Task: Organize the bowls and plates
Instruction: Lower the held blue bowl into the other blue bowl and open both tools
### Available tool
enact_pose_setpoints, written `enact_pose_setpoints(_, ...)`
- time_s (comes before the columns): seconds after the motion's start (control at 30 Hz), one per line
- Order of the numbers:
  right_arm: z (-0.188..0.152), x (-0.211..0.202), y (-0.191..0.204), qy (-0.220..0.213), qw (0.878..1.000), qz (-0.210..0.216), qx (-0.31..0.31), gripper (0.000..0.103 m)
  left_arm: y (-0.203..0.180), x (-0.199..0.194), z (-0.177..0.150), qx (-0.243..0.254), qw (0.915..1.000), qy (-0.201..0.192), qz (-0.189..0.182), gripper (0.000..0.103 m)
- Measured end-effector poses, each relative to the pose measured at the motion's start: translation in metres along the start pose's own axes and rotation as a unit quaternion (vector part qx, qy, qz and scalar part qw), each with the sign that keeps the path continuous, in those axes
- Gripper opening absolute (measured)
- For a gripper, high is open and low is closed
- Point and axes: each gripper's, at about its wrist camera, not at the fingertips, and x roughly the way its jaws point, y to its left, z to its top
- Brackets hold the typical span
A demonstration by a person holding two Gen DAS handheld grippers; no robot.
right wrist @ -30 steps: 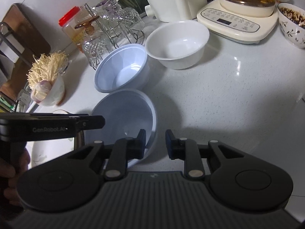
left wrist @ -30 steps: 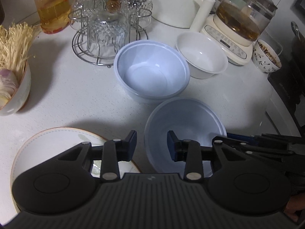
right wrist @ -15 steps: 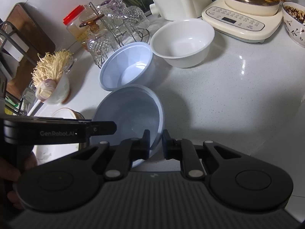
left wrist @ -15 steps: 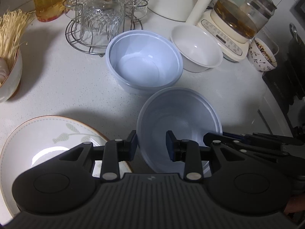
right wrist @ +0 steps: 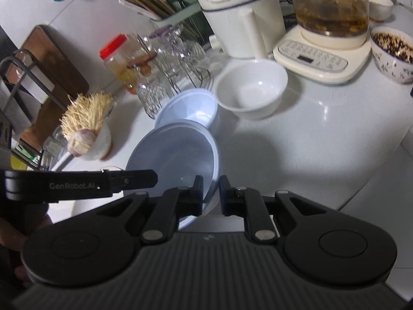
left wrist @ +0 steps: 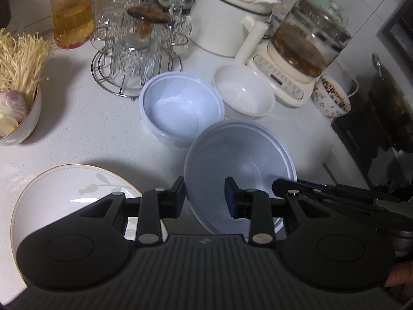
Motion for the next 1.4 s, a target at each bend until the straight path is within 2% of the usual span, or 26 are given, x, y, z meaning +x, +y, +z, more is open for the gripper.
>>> enact_pose_setpoints(0.1,0.006,-0.005,0.002,-0.011,1.000,0.005,0.000,0.016,0.002,-0.008,0.005,-0.012,0.9999,-0.010,-0.007,0.037)
enact_pose_setpoints(0.37,0.027,-0.007,0.013,-0.030,0.999,0.018,-0.017,0.016,0.006,-0.019,0.021,-0.023,0.9989,-0.039,0.002,0.037)
enact_pose_setpoints(0.67,0.057,0.010,0.019,-0.042,0.998,0.032,-0.031,0.016,0.020,-0.015,0.049,-0.043,0.9972,-0.059,0.015,0.037)
enact_pose_setpoints(1.0,0.077,0.047,0.020,-0.030,0.999,0.026,-0.033,0.016,0.045,0.020,0.075,-0.075,0.9962,-0.033,0.029,0.038)
enact_pose_setpoints(1.13,0.081,0.061,0.017,-0.022,0.999,0.019,-0.031,0.016,0.061,0.035,0.087,-0.115,0.9929,-0.025,0.015,0.038)
enact_pose_setpoints(1.4,0.083,0.082,0.005,-0.012,1.000,0.002,0.000,0.016,0.063,0.061,0.103,-0.101,0.9947,0.000,0.018,0.038)
